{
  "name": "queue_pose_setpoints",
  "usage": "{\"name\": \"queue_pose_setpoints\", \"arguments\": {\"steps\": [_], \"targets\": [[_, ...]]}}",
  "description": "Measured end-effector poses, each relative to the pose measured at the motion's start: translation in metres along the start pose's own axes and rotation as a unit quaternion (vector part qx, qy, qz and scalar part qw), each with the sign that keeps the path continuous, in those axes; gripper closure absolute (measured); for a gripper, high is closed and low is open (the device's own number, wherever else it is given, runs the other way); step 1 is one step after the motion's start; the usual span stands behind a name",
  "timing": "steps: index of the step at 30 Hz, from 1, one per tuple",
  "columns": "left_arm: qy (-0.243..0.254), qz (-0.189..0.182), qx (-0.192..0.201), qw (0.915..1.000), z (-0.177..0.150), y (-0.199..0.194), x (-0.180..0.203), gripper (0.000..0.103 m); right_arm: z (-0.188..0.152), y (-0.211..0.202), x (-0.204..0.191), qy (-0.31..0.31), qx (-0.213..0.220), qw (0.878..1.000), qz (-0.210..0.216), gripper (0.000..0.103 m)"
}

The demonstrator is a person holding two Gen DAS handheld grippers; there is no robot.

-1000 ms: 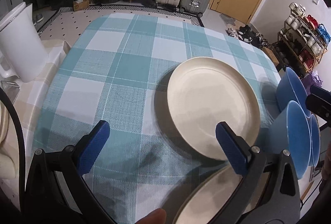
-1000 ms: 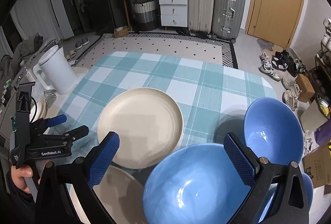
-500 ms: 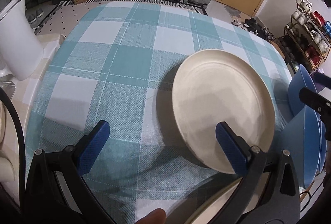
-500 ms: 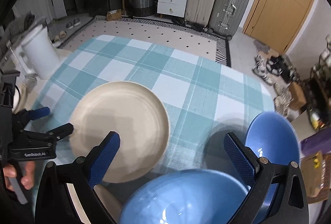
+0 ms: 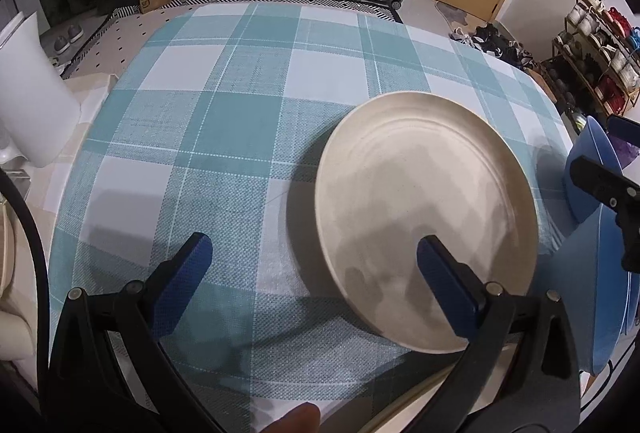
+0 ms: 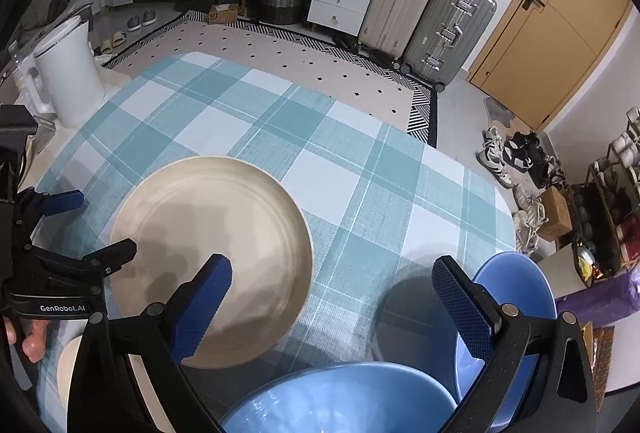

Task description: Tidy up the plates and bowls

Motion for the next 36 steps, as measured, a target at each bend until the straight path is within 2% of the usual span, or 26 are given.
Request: {"name": "queue_pose_setpoints", "arguments": {"steps": [8, 11, 13, 18, 19, 25, 29, 31, 33, 36], "targets": [[-0.006, 0.006, -0.014, 0.9999, -0.001, 0.011, -0.001, 0.001, -0.001, 0.024, 0.009, 0.03, -0.022, 0.997, 0.072, 0.003], [-0.011, 0.008, -0.018, 0.9997, -0.001, 0.014, -0.003, 0.001, -0.001, 0.034, 0.008, 0.032, -0.032, 0.995, 0.091, 0.012], [-0.013, 0.004, -0.021, 0.9997, 0.0, 0.016, -0.004, 0.004, -0.001, 0.044, 0.008, 0.034, -0.044, 0.993, 0.101, 0.023], [-0.008, -0.009, -0.035, 0.9993, -0.001, 0.023, -0.003, 0.024, -0.005, 0.061, 0.009, 0.048, -0.062, 0.988, 0.137, 0.037], [-0.006, -0.015, -0.039, 0.9991, -0.002, 0.025, -0.001, 0.026, -0.006, 0.064, 0.009, 0.049, -0.066, 0.987, 0.139, 0.041], [0.018, -0.01, -0.033, 0.9992, -0.007, 0.025, 0.007, 0.037, -0.01, 0.073, 0.006, 0.048, -0.076, 0.986, 0.143, 0.056], [0.03, -0.005, -0.031, 0.9991, -0.009, 0.024, 0.011, 0.052, -0.013, 0.078, 0.005, 0.047, -0.086, 0.984, 0.149, 0.062], [0.032, -0.004, -0.03, 0.999, -0.01, 0.024, 0.013, 0.055, -0.014, 0.08, 0.005, 0.048, -0.09, 0.983, 0.152, 0.068], [0.039, -0.002, -0.027, 0.9989, -0.012, 0.023, 0.015, 0.066, -0.016, 0.081, 0.004, 0.047, -0.091, 0.983, 0.153, 0.074], [0.047, -0.01, -0.026, 0.9985, -0.015, 0.02, 0.019, 0.075, -0.016, 0.084, 0.004, 0.046, -0.094, 0.982, 0.155, 0.078]]}}
Point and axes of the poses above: each gripper's, at about its wrist camera, not at the fingertips, and y roughly the way its jaws point, x to its right, z to its top, the point moved 1 cm from there along y, roughly the way its jaws point, and after that the axes turned 12 degrees about -y, right-handed, at the moved point
